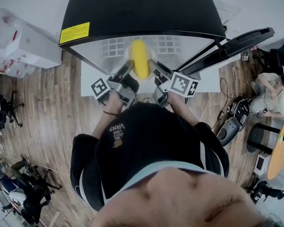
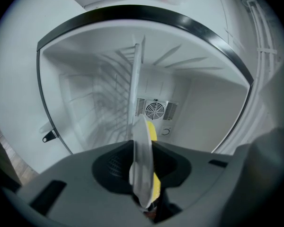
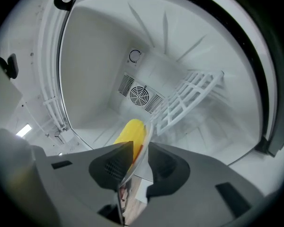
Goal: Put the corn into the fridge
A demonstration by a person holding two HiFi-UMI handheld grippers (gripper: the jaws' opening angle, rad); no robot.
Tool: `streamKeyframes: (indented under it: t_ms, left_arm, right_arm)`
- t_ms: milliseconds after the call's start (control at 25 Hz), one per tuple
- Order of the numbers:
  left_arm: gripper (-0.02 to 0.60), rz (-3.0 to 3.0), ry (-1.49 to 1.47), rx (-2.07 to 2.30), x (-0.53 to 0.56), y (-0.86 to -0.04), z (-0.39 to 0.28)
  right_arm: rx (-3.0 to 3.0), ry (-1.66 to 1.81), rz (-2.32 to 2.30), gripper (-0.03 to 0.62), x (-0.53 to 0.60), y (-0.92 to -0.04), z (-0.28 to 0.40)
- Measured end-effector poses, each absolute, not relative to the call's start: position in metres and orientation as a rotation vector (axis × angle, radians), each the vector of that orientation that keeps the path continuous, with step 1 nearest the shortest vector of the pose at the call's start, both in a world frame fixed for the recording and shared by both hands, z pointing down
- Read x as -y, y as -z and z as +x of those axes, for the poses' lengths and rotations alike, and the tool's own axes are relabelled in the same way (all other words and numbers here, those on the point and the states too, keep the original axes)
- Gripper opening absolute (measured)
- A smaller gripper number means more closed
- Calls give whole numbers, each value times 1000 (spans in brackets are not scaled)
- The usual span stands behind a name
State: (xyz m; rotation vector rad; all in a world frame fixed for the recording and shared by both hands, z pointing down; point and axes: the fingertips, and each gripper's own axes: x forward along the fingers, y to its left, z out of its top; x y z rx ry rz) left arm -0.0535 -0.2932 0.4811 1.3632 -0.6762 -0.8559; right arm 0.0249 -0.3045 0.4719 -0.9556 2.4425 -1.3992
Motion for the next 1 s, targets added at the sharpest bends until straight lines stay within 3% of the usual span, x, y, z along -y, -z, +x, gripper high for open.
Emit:
streamKeyframes:
  t_ms: [640,1000]
  left_arm:
    - [97,1285,920,719,306,-484,-61]
    - [97,1251,935,760,315,-485,-65]
  right_arm:
    - [-2491,1326,-952,171,312,-467,26]
    - [-2559,1138,-1028,184,312,-456,34]
